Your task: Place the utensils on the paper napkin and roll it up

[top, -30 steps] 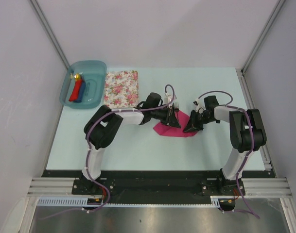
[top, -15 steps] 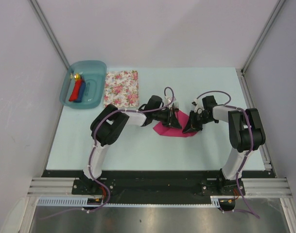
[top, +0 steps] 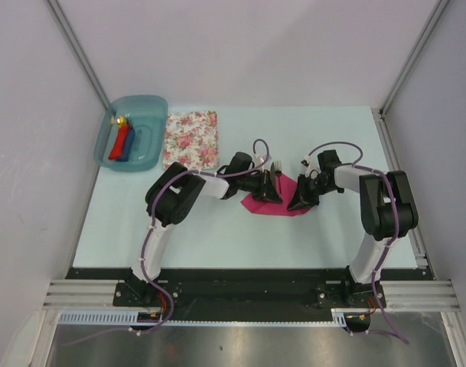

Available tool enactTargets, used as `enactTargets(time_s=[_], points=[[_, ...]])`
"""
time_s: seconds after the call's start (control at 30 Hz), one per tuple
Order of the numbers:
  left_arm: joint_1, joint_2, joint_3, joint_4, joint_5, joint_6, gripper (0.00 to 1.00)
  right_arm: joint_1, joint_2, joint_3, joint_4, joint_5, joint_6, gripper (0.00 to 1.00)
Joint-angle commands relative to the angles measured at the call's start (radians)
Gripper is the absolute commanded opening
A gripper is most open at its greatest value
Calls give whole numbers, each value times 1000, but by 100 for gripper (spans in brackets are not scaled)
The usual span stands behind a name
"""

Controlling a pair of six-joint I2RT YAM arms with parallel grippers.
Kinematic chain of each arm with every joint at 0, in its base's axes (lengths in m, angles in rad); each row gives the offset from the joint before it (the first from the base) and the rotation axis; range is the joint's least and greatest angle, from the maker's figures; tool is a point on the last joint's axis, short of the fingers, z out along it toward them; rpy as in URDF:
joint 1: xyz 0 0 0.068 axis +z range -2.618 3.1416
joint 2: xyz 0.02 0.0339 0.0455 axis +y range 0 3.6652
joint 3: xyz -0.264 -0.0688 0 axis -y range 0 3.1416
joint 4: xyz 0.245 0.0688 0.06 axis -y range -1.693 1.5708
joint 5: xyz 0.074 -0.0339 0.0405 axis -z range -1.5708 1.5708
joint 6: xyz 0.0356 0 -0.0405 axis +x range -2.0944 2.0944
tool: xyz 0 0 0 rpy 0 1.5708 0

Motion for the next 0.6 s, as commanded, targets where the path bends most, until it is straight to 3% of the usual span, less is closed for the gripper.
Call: enactTargets(time_s=[0.0,0.23,0.33,0.47,0.57], points=[[6,4,9,32,-7,-14,12,1,-72,33,-58,33,-54,18],[8,1,8,28,-14,-11,12,-56,-153,25,-95,15,-57,34],[6,0,8,26,-17,-10,12,-106,-204,22,-105,32,-51,45],[8,0,8,23,-17,-4,12,-178,-235,20,-126,82,-64,69],[8,1,11,21,-15,-4,11,-212,-226,17,-128,134,-75,78]])
